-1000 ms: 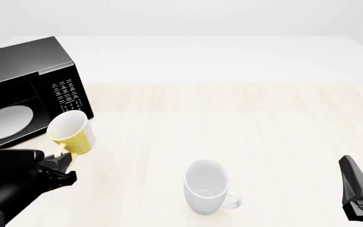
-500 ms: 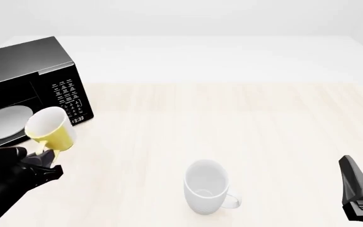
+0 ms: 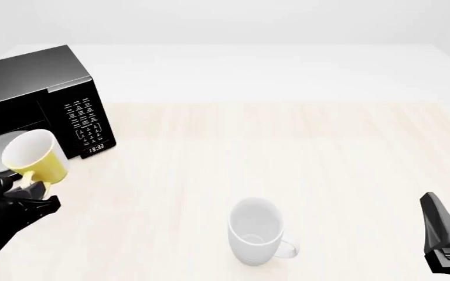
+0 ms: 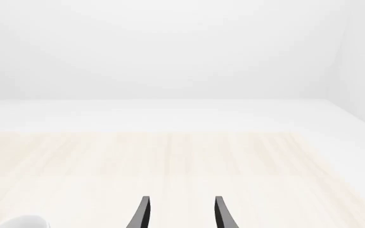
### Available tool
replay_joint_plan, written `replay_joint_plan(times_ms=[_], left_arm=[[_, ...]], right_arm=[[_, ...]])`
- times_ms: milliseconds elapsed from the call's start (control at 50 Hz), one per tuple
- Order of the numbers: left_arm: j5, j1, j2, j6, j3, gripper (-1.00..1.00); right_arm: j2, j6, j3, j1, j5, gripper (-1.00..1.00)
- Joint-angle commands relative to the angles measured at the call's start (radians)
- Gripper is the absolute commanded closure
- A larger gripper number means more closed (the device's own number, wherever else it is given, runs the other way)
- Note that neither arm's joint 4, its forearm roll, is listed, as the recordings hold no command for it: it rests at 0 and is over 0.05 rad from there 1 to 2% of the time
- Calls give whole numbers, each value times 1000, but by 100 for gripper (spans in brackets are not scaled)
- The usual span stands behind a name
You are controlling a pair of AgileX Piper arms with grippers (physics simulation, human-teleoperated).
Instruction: Put the yellow and white mug in the microwave and close it.
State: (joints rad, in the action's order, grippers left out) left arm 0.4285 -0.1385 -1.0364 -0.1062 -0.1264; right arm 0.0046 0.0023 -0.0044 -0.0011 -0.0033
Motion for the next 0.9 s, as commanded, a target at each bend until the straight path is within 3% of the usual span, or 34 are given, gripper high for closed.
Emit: replay_joint_plan(times_ms=[20,900], left_arm=[[23,-65,-23,8,-15,100],[113,-227,-213,0,-131,100]], right_arm=[[0,0,0,0,0,-100],[0,0,0,0,0,-100]])
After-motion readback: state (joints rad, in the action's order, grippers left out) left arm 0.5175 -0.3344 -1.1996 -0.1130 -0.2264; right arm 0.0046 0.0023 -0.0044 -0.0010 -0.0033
